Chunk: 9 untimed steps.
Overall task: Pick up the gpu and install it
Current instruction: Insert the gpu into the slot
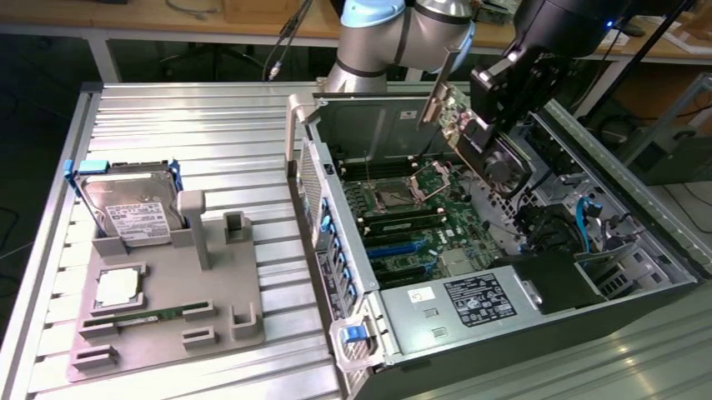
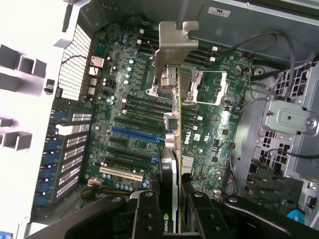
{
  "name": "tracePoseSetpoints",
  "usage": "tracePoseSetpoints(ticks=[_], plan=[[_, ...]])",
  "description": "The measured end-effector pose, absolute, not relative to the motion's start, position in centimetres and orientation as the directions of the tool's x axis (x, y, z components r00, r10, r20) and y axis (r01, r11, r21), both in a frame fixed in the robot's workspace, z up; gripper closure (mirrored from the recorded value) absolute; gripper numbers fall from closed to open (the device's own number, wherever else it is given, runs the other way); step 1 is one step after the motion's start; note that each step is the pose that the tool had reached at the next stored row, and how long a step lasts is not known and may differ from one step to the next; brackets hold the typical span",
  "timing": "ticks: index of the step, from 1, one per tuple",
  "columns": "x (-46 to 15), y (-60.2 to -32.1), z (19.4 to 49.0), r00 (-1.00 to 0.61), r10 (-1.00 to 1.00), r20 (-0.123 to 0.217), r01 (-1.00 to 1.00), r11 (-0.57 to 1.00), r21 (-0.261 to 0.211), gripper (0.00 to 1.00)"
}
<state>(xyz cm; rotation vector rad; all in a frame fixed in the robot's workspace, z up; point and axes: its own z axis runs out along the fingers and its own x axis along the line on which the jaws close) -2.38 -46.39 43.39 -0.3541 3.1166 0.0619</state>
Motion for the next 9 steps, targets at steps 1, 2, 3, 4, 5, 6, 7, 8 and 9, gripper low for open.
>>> tracePoseSetpoints(ticks=[1, 2, 3, 4, 5, 6, 7, 8, 9], plan=[[-2.38, -46.39, 43.39, -0.974, -0.227, -0.009, -0.227, 0.973, 0.039, 0.73], [-2.38, -46.39, 43.39, -0.973, -0.231, -0.009, -0.231, 0.972, 0.039, 0.73], [-2.38, -46.39, 43.39, -0.972, -0.234, -0.009, -0.235, 0.971, 0.039, 0.73], [-2.38, -46.39, 43.39, -0.971, -0.238, -0.009, -0.238, 0.970, 0.039, 0.73], [-2.38, -46.39, 43.39, -0.970, -0.242, -0.009, -0.242, 0.970, 0.039, 0.73], [-2.38, -46.39, 43.39, -0.969, -0.245, -0.009, -0.245, 0.969, 0.039, 0.73], [-2.38, -46.39, 43.39, -0.969, -0.249, -0.009, -0.249, 0.968, 0.039, 0.73], [-2.38, -46.39, 43.39, -0.968, -0.252, -0.009, -0.252, 0.967, 0.039, 0.73], [-2.38, -46.39, 43.39, -0.967, -0.256, -0.009, -0.256, 0.966, 0.039, 0.73]])
